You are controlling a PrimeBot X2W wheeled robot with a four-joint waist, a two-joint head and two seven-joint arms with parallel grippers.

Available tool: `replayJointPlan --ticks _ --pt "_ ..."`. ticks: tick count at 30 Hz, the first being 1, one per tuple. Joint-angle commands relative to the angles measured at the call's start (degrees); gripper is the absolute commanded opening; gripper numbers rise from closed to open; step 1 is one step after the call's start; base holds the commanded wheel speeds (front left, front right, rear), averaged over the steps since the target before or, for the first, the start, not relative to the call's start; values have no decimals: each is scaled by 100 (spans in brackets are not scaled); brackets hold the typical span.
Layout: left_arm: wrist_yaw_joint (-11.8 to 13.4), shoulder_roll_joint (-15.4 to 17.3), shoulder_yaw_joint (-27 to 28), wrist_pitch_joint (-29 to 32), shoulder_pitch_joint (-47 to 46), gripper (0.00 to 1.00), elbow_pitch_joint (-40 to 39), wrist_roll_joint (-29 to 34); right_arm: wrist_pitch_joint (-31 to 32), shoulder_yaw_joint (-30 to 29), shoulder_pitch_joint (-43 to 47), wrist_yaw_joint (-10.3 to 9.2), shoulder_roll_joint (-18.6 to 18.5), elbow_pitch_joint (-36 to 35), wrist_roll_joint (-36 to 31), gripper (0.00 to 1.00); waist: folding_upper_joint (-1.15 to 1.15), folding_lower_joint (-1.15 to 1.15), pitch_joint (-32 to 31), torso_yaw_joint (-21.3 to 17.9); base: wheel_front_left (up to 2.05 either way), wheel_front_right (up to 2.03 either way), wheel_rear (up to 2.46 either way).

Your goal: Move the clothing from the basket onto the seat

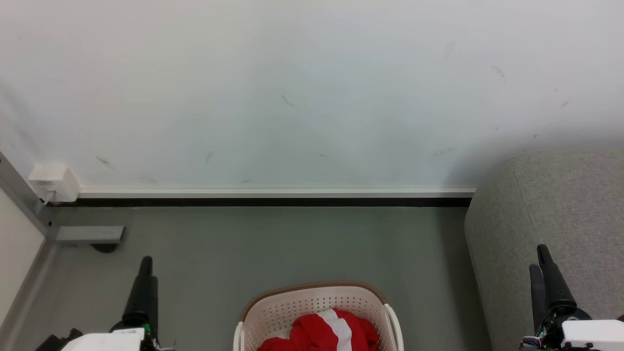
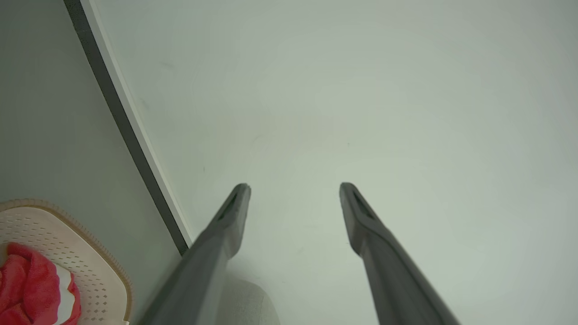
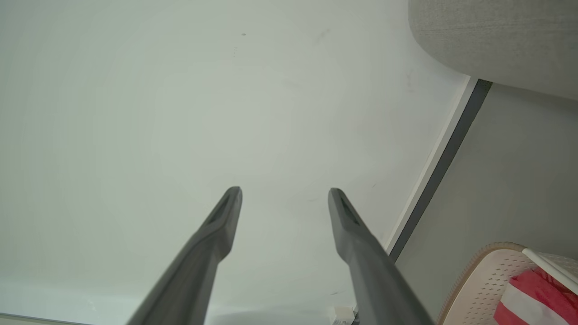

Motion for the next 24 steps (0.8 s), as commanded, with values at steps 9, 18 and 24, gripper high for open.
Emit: replayJointPlan --ticks 9,18,24 --pt "-12 42 28 -242 -121 100 -315 1194 -301 416 -240 -3 -310 -180 -926 100 0 0 -11 -11 0 0 0" --pt "109 47 -65 -423 -46 100 -531 2495 -486 444 -274 -4 -316 -200 -2202 100 0 0 -18 -49 0 0 0" --pt "208 49 -167 -516 0 100 -572 3305 -583 523 -307 -4 -361 -184 -2857 100 0 0 -23 -66 0 0 0"
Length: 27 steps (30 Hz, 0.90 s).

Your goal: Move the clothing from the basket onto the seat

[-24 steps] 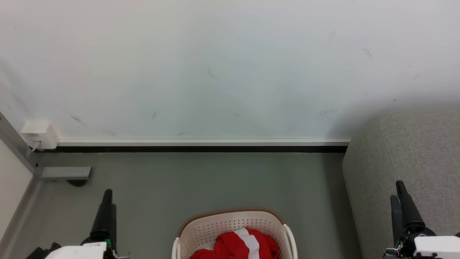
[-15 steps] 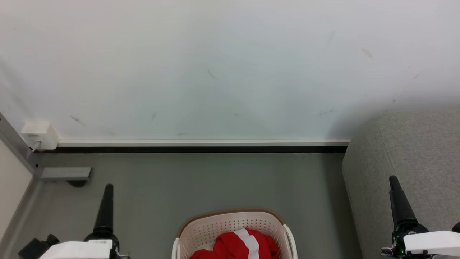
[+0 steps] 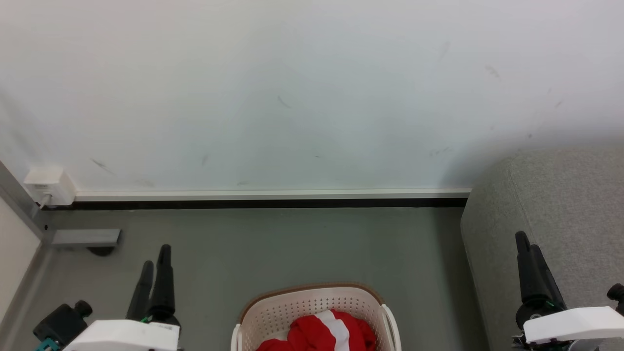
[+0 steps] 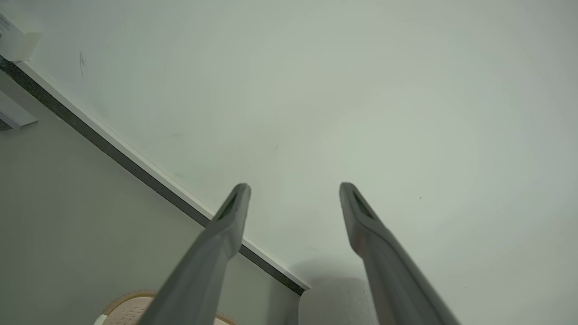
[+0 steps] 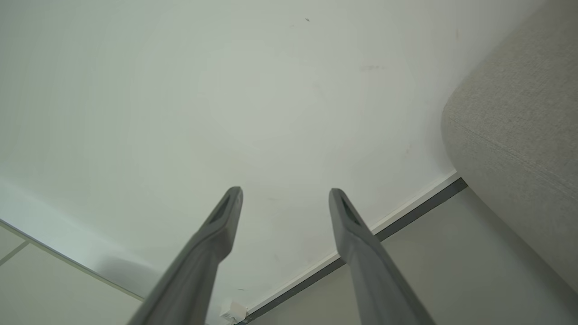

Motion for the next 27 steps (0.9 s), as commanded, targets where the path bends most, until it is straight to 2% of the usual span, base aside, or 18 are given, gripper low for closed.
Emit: replayJointPlan --ticks 1,10,18,27 --pt "61 44 -42 -72 -7 100 -101 498 -79 104 -152 -5 -121 -19 -468 100 0 0 -2 -2 0 0 0" --pt "289 74 -235 -212 35 100 -41 1575 -223 248 -175 -5 -126 205 -1521 100 0 0 -18 2 0 0 0" --pt "456 85 -277 -334 58 100 -83 2144 -347 245 -194 -6 -71 229 -2230 100 0 0 -21 -10 0 0 0" --pt "522 93 -311 -479 70 100 -71 2674 -490 316 -256 -7 -49 288 -2794 100 0 0 -30 -33 0 0 0"
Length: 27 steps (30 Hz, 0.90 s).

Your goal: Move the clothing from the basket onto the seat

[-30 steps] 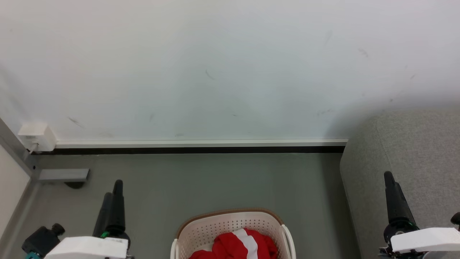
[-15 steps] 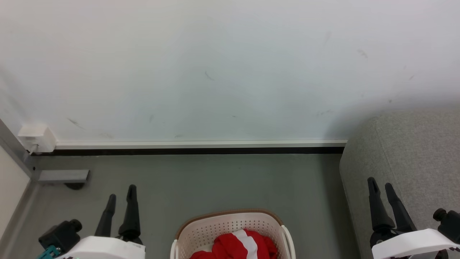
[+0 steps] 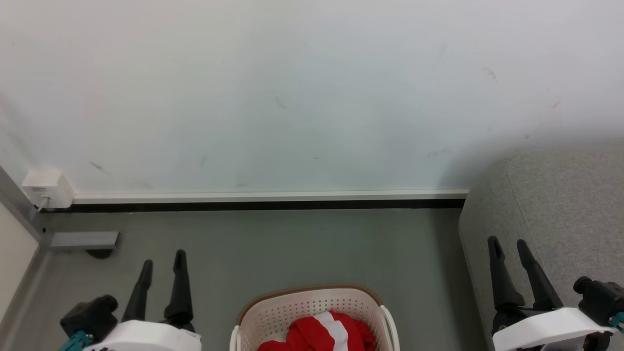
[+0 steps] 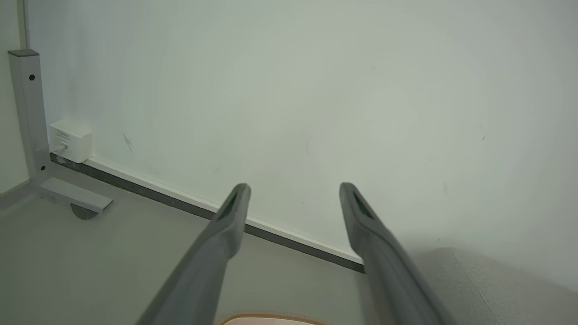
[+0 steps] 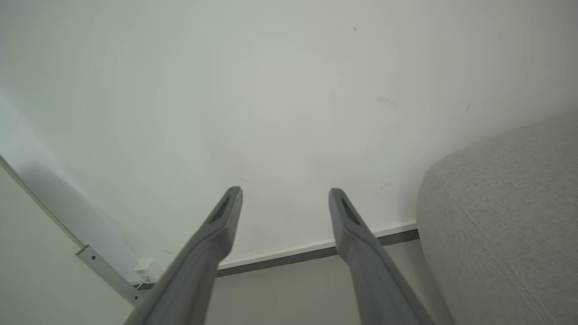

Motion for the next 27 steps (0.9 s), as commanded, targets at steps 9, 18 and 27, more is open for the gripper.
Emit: replayJointPlan --ticks 9,18,27 --pt "77 59 -24 -181 24 100 -78 662 -181 97 -155 -8 -54 8 -594 100 0 0 -16 -28 0 0 0" --pt "114 58 -34 -301 37 100 -82 1116 -301 202 -183 -9 -82 56 -1005 100 0 0 -37 -50 0 0 0" --pt "156 52 -34 -412 51 100 -134 1537 -406 300 -211 -10 -121 115 -1364 100 0 0 -43 -75 0 0 0"
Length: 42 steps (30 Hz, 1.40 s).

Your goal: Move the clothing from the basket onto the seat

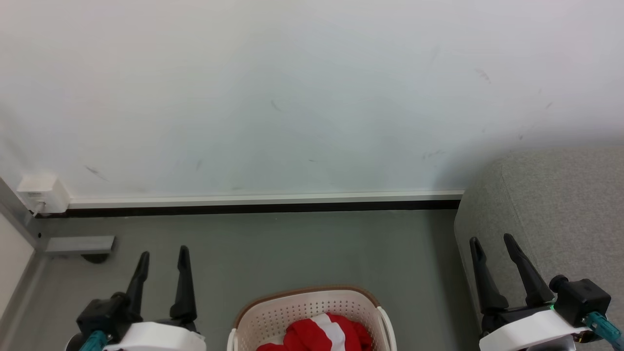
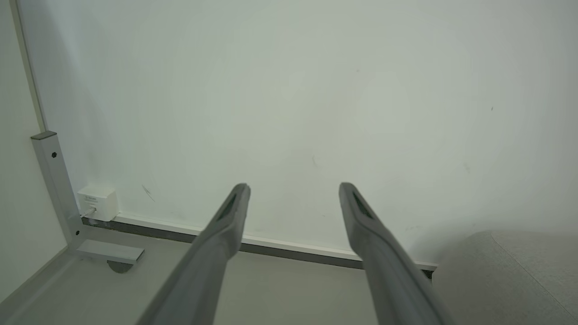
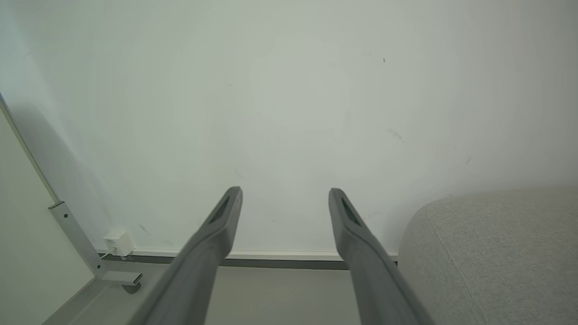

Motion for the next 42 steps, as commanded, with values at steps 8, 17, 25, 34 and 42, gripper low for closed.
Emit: replayJointPlan --ticks 8,17,25,34,42 --pt "55 39 0 -151 69 100 -76 529 -149 90 -116 -10 -57 5 -440 100 0 0 -8 -27 0 0 0" --pt "89 32 -19 -241 91 100 -97 918 -241 163 -129 -11 -67 24 -777 100 0 0 -29 -44 0 0 0" --pt "118 28 -26 -291 85 100 -95 1158 -295 211 -143 -12 -53 21 -1000 100 0 0 -32 -53 0 0 0" --pt "105 23 -17 -291 95 100 -40 1133 -295 213 -139 -12 -46 34 -968 100 0 0 -37 -56 0 0 0" --pt "100 20 4 -290 72 100 -14 1116 -295 204 -143 -12 -40 64 -953 100 0 0 -20 -65 0 0 0"
